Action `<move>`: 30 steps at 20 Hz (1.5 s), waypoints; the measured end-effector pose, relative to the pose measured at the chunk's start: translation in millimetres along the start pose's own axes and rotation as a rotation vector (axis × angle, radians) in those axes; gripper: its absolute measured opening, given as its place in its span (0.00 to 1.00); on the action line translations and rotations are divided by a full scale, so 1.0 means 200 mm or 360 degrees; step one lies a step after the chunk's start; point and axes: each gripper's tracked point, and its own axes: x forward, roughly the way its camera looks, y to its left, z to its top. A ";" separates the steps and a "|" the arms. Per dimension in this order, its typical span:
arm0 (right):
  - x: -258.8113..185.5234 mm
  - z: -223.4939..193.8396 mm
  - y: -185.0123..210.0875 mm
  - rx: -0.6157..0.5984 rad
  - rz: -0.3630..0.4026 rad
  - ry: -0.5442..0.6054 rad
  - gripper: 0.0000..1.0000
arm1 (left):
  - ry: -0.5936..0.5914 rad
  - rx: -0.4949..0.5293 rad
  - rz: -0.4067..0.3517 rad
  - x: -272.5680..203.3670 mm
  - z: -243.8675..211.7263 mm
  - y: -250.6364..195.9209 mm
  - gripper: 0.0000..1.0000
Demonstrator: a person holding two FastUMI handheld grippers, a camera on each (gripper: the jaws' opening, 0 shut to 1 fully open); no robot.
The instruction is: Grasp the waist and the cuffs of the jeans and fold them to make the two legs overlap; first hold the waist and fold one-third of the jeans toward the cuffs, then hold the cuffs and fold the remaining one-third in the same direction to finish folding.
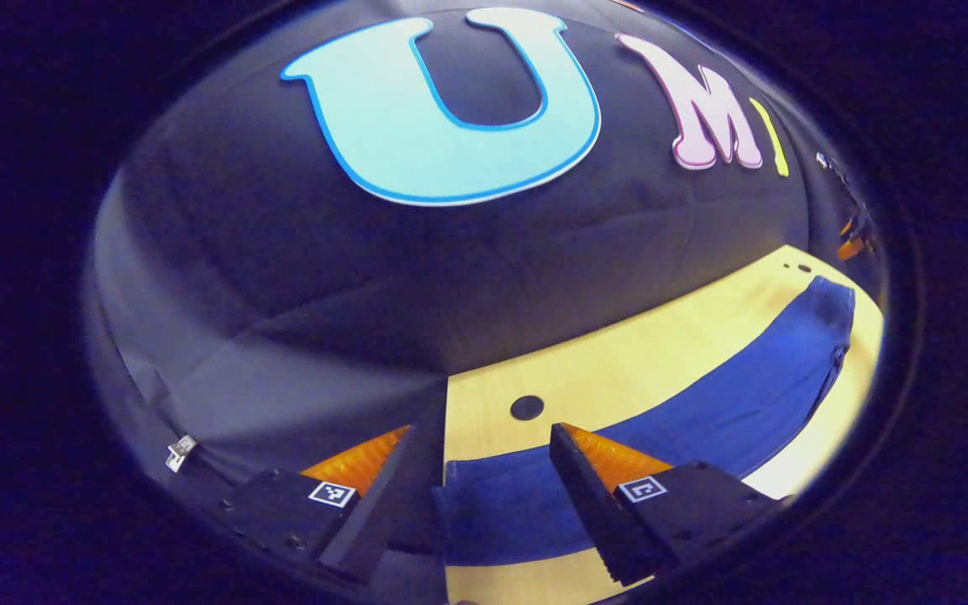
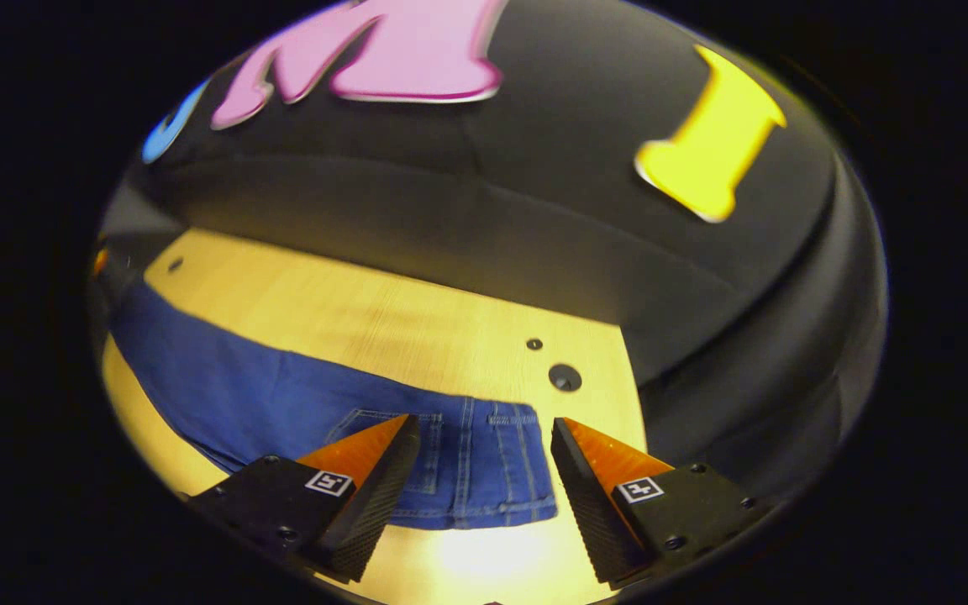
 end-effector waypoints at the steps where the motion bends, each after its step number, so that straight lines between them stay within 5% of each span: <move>1: 0.00 -0.07 -0.03 0.0199 -0.0018 0.0036 0.98 | -0.0061 -0.0048 -0.0028 -0.08 0.05 -0.01 0.97; 5: 0.15 -0.43 -0.14 0.0952 -0.0104 0.0170 0.99 | -0.0188 -0.0056 -0.0060 -0.41 0.12 -0.09 0.97; 12: 0.25 -0.65 -0.13 0.1506 -0.0164 0.0294 0.98 | -0.0102 -0.0100 -0.0056 -0.66 0.01 -0.31 0.98; 16: 0.26 -0.56 -0.19 0.1588 -0.0092 0.0128 0.89 | 0.0062 -0.0134 0.0069 -0.74 -0.17 -0.25 0.98; 19: 0.29 -0.55 -0.19 0.1667 -0.0017 0.0138 0.14 | 0.0160 -0.0143 0.0174 -0.82 -0.29 -0.20 0.98; 25: -0.13 -0.18 -0.26 0.1527 0.0032 -0.0135 0.13 | 0.0188 -0.0256 0.0180 -0.94 -0.43 -0.18 0.98; 30: -0.81 0.36 -0.04 0.1251 0.0177 -0.0491 0.13 | 0.0157 -0.0269 0.0178 -1.03 -0.50 -0.07 0.98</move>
